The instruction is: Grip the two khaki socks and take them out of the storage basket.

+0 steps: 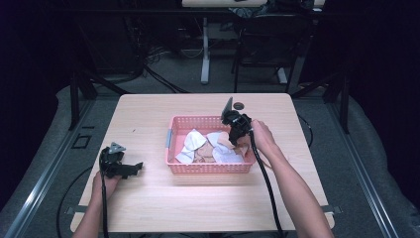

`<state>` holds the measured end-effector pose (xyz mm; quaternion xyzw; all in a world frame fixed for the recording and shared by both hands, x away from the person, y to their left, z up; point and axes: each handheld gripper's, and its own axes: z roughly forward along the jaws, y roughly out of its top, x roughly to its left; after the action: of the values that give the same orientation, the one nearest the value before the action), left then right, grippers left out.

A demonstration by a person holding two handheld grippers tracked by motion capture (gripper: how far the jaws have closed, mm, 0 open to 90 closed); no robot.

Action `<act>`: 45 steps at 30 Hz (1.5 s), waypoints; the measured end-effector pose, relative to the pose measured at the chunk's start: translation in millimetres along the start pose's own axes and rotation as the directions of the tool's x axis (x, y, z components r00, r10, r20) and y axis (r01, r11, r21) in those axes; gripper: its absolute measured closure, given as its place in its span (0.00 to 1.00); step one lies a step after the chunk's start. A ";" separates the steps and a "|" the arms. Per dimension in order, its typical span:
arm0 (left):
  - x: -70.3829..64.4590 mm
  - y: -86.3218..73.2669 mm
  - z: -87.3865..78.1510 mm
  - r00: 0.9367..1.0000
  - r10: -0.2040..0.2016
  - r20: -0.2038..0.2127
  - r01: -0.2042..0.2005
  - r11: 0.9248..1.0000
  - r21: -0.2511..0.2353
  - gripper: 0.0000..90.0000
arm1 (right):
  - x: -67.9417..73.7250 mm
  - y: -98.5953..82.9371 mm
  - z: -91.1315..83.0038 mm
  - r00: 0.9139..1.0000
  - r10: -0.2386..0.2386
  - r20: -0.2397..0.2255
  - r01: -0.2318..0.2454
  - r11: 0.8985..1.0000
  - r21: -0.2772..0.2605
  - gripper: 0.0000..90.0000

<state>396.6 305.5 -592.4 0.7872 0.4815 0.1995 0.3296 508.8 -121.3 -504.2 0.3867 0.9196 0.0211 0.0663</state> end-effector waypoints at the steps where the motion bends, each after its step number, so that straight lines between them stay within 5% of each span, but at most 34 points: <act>1: 0.0 0.0 0.0 1.000 0.000 0.000 0.000 1.000 0.000 0.00 | -0.5 0.0 0.6 1.000 0.008 0.002 -0.008 1.000 0.003 0.49; 7: 0.2 0.2 0.4 1.000 0.001 0.004 -0.001 1.000 -0.003 0.00 | 2.4 -2.0 -4.7 1.000 -0.008 -0.031 0.008 1.000 -0.023 0.27; 13: 0.1 0.2 0.4 1.000 0.000 0.004 0.000 1.000 -0.002 0.00 | 8.3 1.6 5.5 0.999 -0.041 0.023 0.039 0.998 0.050 0.28; 23: 0.2 0.2 0.4 1.000 0.001 0.004 -0.001 1.000 -0.002 0.00 | 12.3 4.2 11.8 0.989 -0.053 0.135 0.045 0.997 0.063 0.66; 27: 0.2 0.2 0.4 1.000 0.001 0.004 -0.001 1.000 -0.003 0.00 | 6.4 1.2 11.5 0.995 -0.037 0.096 0.031 0.997 0.064 0.91; 29: 0.2 0.3 0.3 1.000 0.002 0.005 -0.002 1.000 -0.001 0.00 | 3.6 -2.1 8.6 0.998 -0.011 0.060 0.010 1.000 0.014 0.95; 39: 0.3 0.4 0.3 1.000 0.003 0.006 -0.003 1.000 0.000 0.00 | -3.4 -16.3 -22.2 0.996 0.040 -0.080 -0.048 0.993 -0.111 0.97; 45: 0.2 0.4 0.3 1.000 0.002 0.006 -0.002 1.000 0.001 0.00 | -3.3 -18.8 -46.2 0.993 0.042 -0.113 -0.062 0.982 -0.179 0.97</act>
<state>397.2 305.5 -592.3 0.7885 0.4797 0.1975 0.3304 491.4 -136.3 -459.9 0.4012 0.9056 0.1279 0.0509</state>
